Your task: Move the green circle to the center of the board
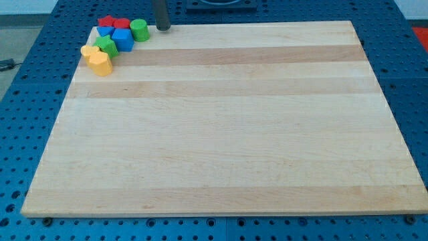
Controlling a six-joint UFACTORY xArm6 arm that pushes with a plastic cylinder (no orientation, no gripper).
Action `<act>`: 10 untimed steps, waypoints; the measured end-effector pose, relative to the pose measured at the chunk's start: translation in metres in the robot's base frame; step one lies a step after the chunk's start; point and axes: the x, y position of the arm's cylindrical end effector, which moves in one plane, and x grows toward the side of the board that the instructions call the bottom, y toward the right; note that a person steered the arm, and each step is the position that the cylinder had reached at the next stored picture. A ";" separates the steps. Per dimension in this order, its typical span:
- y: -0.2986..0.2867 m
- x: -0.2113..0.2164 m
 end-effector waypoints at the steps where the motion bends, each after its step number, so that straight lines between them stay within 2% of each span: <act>1: -0.012 0.000; 2: -0.032 0.000; 7: -0.053 0.000; 10: -0.055 0.016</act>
